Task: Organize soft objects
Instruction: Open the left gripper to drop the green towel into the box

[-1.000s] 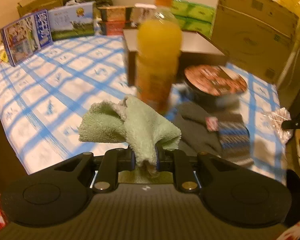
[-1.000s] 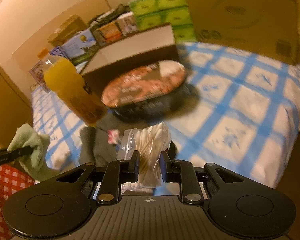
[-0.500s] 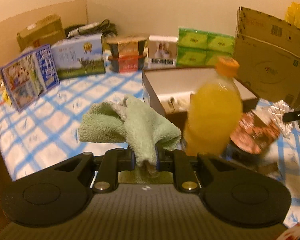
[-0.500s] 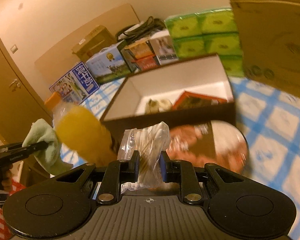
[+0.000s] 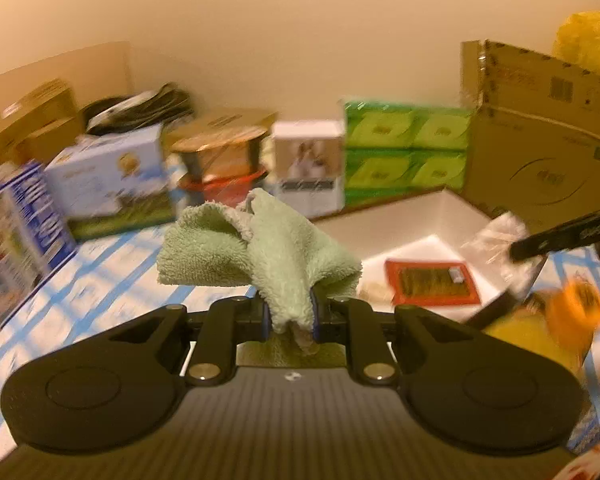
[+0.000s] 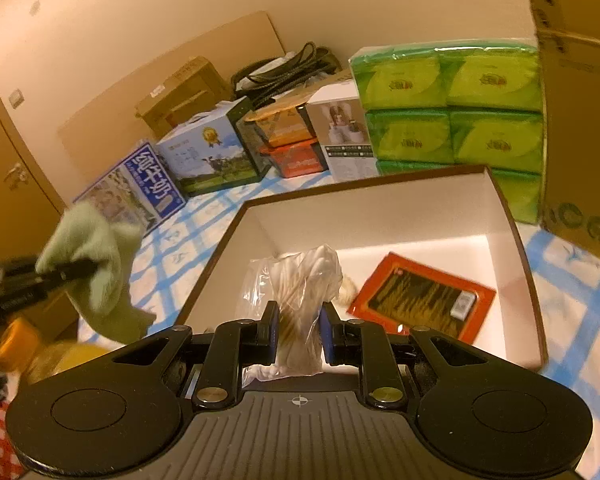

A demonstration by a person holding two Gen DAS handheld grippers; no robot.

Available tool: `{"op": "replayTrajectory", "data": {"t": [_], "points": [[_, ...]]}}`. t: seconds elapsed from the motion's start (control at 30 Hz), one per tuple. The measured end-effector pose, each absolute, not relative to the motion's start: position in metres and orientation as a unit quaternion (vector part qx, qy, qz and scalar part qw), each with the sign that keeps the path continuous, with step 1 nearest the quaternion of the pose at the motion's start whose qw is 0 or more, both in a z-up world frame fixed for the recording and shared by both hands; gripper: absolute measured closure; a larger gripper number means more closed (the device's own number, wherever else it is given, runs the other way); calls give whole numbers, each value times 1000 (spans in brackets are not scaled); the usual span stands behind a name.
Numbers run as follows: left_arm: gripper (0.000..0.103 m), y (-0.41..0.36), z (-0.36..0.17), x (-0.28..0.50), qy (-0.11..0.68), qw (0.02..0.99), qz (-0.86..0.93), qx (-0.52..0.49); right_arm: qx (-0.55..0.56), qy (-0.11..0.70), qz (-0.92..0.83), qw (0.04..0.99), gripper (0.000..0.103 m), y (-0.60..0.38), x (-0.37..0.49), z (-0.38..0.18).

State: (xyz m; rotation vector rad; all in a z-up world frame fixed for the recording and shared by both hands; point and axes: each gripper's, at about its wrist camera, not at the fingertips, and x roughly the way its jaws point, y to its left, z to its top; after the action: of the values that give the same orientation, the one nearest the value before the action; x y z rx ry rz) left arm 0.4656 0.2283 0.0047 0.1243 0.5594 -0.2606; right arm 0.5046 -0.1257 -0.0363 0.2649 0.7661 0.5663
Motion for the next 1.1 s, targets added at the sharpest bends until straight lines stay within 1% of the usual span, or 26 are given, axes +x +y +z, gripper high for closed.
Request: {"op": "replayTrajectory", "data": {"t": [0.2,0.3,0.6,0.67,0.77,0.83,0.9,1.1], "points": [[87,203,9,517,259,949,-173,58,117,372,258,884,82,-115,542,-48],[87,188,4,535,264,943,-194,63,110,375,251,886,82,-116,553,-52],[86,151,-32,573,328,911,-237,82,90,391,233,886,82,-119,574,-67],[85,143,-40,578,341,904,-242,92,87,394,231,886,82,-120,575,-70],[77,136,-50,584,356,897,-241,104,81,398,231,884,82,-119,576,-73],[67,133,-55,588,373,888,-247,106,78,400,230,884,82,-119,577,-74],[66,133,-59,590,381,886,-243,104,76,402,230,883,82,-119,577,-75],[65,139,-62,594,397,882,-234,98,60,409,223,883,82,-114,581,-76]]}}
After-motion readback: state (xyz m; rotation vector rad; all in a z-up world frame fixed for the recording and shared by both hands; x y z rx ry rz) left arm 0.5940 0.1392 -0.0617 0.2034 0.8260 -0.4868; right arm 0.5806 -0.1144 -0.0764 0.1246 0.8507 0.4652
